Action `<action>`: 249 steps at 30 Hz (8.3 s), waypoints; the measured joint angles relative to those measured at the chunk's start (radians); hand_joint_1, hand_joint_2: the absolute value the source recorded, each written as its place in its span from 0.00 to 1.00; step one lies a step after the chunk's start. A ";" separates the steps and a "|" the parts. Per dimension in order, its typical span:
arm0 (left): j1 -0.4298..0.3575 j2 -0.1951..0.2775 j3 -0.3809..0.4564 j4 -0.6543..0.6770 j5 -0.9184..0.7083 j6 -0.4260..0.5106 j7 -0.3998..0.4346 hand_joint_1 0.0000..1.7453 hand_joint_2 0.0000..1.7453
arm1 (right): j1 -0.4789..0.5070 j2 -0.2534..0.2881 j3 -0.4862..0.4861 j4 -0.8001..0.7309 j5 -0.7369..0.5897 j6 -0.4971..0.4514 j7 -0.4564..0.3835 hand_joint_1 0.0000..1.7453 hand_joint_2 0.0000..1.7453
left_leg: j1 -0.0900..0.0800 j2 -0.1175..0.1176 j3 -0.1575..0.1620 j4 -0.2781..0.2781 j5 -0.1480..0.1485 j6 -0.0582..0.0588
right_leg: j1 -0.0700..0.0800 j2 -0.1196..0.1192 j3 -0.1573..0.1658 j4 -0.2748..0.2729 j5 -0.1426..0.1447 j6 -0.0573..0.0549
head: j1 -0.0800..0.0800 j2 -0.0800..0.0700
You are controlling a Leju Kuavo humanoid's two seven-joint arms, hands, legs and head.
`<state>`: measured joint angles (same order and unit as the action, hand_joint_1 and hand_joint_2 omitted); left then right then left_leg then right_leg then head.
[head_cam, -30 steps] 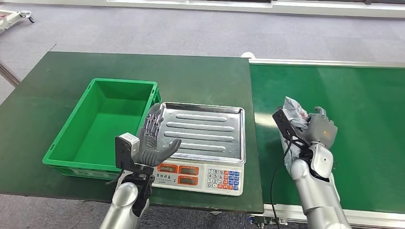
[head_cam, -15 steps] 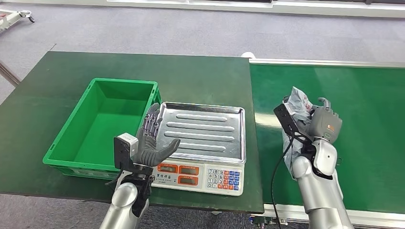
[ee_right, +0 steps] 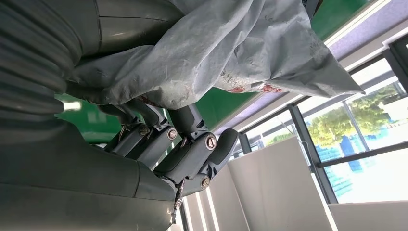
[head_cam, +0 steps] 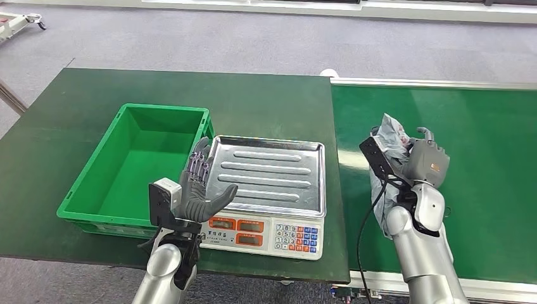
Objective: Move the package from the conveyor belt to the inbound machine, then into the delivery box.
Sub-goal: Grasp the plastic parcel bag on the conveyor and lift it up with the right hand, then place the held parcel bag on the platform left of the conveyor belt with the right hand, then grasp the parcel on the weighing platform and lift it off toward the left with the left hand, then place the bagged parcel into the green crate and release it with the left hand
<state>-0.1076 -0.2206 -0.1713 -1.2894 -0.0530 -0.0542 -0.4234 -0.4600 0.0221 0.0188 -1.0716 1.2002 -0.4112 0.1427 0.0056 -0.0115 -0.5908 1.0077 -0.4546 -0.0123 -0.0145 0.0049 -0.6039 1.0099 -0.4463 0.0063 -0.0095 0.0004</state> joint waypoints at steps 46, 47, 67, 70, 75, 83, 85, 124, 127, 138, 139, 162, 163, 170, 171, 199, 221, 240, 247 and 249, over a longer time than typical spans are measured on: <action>0.037 -0.002 0.107 -0.025 0.001 0.013 -0.026 0.00 1.00 | -0.124 0.168 0.551 -0.044 -0.171 0.222 -0.133 1.00 1.00 | 0.003 0.000 -0.003 -0.001 0.002 -0.004 | 0.004 0.000 -0.004 0.002 -0.001 -0.004 | 0.000 0.000; 0.037 -0.002 0.109 -0.024 0.000 0.011 -0.027 0.00 1.00 | -0.126 0.168 0.557 -0.044 -0.175 0.228 -0.135 1.00 1.00 | 0.003 0.000 -0.003 -0.001 0.002 -0.004 | 0.004 0.000 -0.004 0.002 -0.001 -0.004 | 0.000 0.000; 0.024 -0.005 0.120 -0.002 -0.015 0.000 -0.038 0.00 1.00 | -0.154 0.183 0.600 -0.024 -0.421 0.243 -0.207 0.00 1.00 | 0.003 0.001 -0.002 -0.001 0.002 -0.004 | 0.004 0.001 -0.004 0.002 0.000 -0.004 | 0.000 0.000; 0.024 -0.007 0.120 -0.002 -0.020 0.000 -0.038 0.00 1.00 | -0.158 0.184 0.591 -0.036 -0.456 0.250 -0.210 0.00 1.00 | 0.003 0.001 -0.002 -0.001 0.002 -0.004 | 0.004 0.001 -0.004 0.002 0.000 -0.004 | 0.000 0.000; 0.024 -0.010 0.120 -0.002 -0.020 0.000 -0.038 0.00 1.00 | -0.160 0.184 0.573 -0.057 -0.480 0.251 -0.219 0.00 1.00 | 0.003 0.001 -0.002 -0.001 0.002 -0.004 | 0.004 0.001 -0.004 0.002 0.000 -0.004 | 0.000 0.000; 0.024 -0.011 0.120 -0.005 -0.032 0.009 -0.039 0.00 1.00 | -0.162 0.184 0.557 -0.079 -0.531 0.246 -0.239 0.00 1.00 | 0.003 0.001 -0.002 -0.001 0.002 -0.004 | 0.004 0.001 -0.004 0.002 0.000 -0.004 | 0.000 0.000; 0.024 -0.011 0.120 -0.006 -0.052 0.027 -0.040 0.00 1.00 | -0.160 0.184 0.544 -0.093 -0.569 0.232 -0.254 0.00 1.00 | 0.003 0.001 -0.002 -0.001 0.002 -0.004 | 0.004 0.001 -0.004 0.002 0.000 -0.004 | 0.000 0.000; -0.040 -0.009 0.003 0.037 -0.197 0.068 -0.032 0.00 1.00 | 0.183 0.153 0.233 -0.149 -0.936 0.122 -0.520 0.00 1.00 | 0.002 0.001 -0.002 0.000 0.001 -0.004 | 0.004 0.001 -0.005 0.002 0.000 -0.004 | 0.000 0.000; -0.070 -0.008 -0.047 0.070 -0.364 0.173 -0.026 0.00 1.00 | 0.199 0.152 0.229 -0.160 -0.939 0.127 -0.512 0.00 1.00 | 0.002 0.001 -0.002 0.000 0.001 -0.004 | 0.004 0.001 -0.005 0.002 0.000 -0.005 | 0.000 0.000; -0.118 0.002 -0.127 0.119 -0.453 0.213 -0.005 0.00 1.00 | 0.218 0.152 0.223 -0.188 -0.943 0.130 -0.505 0.00 1.00 | 0.002 0.002 -0.002 0.000 0.001 -0.004 | 0.003 0.001 -0.005 0.002 0.000 -0.005 | 0.000 0.000; -0.120 0.003 -0.129 0.122 -0.453 0.213 -0.005 0.00 1.00 | 0.218 0.152 0.223 -0.188 -0.943 0.130 -0.505 0.00 1.00 | 0.002 0.002 -0.002 0.000 0.001 -0.004 | 0.004 0.001 -0.005 0.002 0.000 -0.005 | 0.000 0.000; -0.301 0.023 -0.313 0.512 -0.638 -0.055 -0.170 0.00 1.00 | 0.197 0.154 0.217 -0.177 -0.968 0.201 -0.523 0.00 1.00 | 0.002 0.002 -0.002 0.000 0.002 -0.005 | 0.003 0.001 -0.004 0.002 0.001 -0.005 | 0.000 0.000; -0.318 0.025 -0.322 0.538 -0.640 -0.066 -0.179 0.00 1.00 | 0.197 0.154 0.217 -0.177 -0.969 0.202 -0.524 0.00 1.00 | 0.002 0.002 -0.002 0.000 0.002 -0.005 | 0.003 0.001 -0.004 0.002 0.001 -0.005 | 0.000 0.000; -0.419 0.027 -0.377 0.675 -0.664 -0.102 -0.237 0.00 1.00 | 0.201 0.154 0.217 -0.189 -0.970 0.204 -0.530 0.00 1.00 | 0.002 0.000 -0.001 0.000 0.002 -0.005 | 0.003 0.000 -0.003 0.002 0.001 -0.005 | 0.000 0.000; -0.430 0.027 -0.383 0.690 -0.667 -0.096 -0.237 0.00 1.00 | 0.202 0.154 0.217 -0.195 -0.969 0.204 -0.530 0.00 1.00 | 0.002 0.000 -0.001 0.000 0.002 -0.005 | 0.003 0.000 -0.003 0.002 0.001 -0.005 | 0.000 0.000; -0.554 0.011 -0.423 0.768 -0.645 -0.039 -0.208 1.00 1.00 | 0.236 0.154 0.217 -0.267 -0.978 0.211 -0.544 0.00 1.00 | 0.002 0.000 -0.001 0.000 0.003 -0.005 | 0.003 0.000 -0.003 0.002 0.001 -0.005 | 0.000 0.000; -0.745 0.133 -0.423 0.532 -0.808 -0.020 -0.028 1.00 1.00 | 0.353 0.154 0.220 -0.452 -0.952 0.235 -0.567 0.00 1.00 | 0.003 0.000 -0.002 -0.001 0.003 -0.005 | 0.003 0.000 -0.004 0.002 0.002 -0.005 | 0.000 0.000; -0.731 0.262 -0.405 0.343 -1.090 0.127 0.184 1.00 1.00 | 0.379 0.154 0.189 -0.496 -0.939 0.249 -0.546 0.00 1.00 | 0.003 0.002 -0.001 -0.001 0.003 -0.006 | 0.004 0.002 -0.004 0.003 0.002 -0.005 | 0.000 0.000; -0.527 0.428 -0.171 0.198 -1.162 0.223 0.198 1.00 1.00 | 0.446 0.158 0.147 -0.525 -0.925 0.253 -0.555 0.00 1.00 | 0.003 0.007 0.000 -0.003 0.001 -0.008 | 0.005 0.008 -0.006 0.003 0.000 -0.007 | 0.000 0.000; -0.423 0.464 -0.087 0.139 -1.193 0.256 0.205 1.00 1.00 | 0.477 0.159 0.136 -0.538 -0.920 0.251 -0.562 0.00 1.00 | 0.003 0.009 0.001 -0.004 0.000 -0.010 | 0.005 0.010 -0.006 0.003 -0.001 -0.008 | 0.000 0.000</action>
<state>-0.5310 0.2434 -0.2579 -1.1508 -1.2458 0.2022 -0.2180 0.0172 0.1812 0.1547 -1.6092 0.2798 -0.1607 -0.4191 0.0084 -0.0029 -0.5895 1.0038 -0.4544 -0.0218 -0.0099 0.0151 -0.6097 1.0128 -0.4472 -0.0022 -0.0097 0.0004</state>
